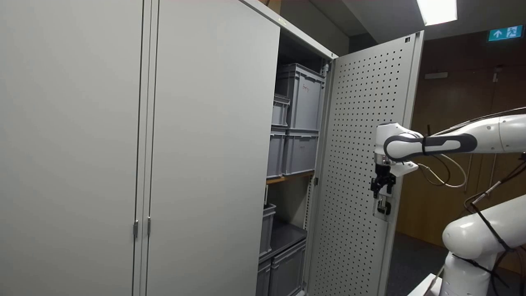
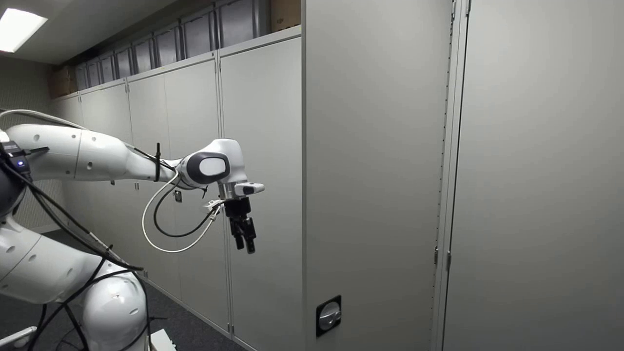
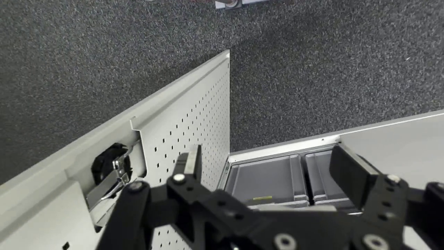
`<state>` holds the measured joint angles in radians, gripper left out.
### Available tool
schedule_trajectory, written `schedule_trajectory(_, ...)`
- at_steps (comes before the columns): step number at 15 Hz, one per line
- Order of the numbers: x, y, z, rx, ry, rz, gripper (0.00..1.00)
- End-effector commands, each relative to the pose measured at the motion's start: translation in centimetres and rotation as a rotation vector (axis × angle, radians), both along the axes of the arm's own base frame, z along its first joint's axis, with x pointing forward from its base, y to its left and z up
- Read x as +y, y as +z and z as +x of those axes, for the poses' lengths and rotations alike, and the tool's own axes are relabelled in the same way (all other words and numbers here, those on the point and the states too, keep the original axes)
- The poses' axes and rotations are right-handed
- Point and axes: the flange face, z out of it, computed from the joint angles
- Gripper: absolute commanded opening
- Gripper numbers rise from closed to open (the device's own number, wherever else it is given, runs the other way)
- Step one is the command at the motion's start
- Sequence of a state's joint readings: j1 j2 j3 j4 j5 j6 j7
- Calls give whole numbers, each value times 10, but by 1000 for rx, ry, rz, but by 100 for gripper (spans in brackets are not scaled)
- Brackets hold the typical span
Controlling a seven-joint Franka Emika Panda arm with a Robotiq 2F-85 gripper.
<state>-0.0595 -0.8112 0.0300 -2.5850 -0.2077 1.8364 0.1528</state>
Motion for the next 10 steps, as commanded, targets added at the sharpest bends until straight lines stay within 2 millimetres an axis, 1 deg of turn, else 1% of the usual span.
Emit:
schedule_trajectory(1, -20, 15, -36, -82, -39, -38, 100)
schedule_trajectory(6, -52, 32, -70, -174, -102, -55, 100)
schedule_trajectory(10, -73, 38, -87, -225, -135, -67, 100)
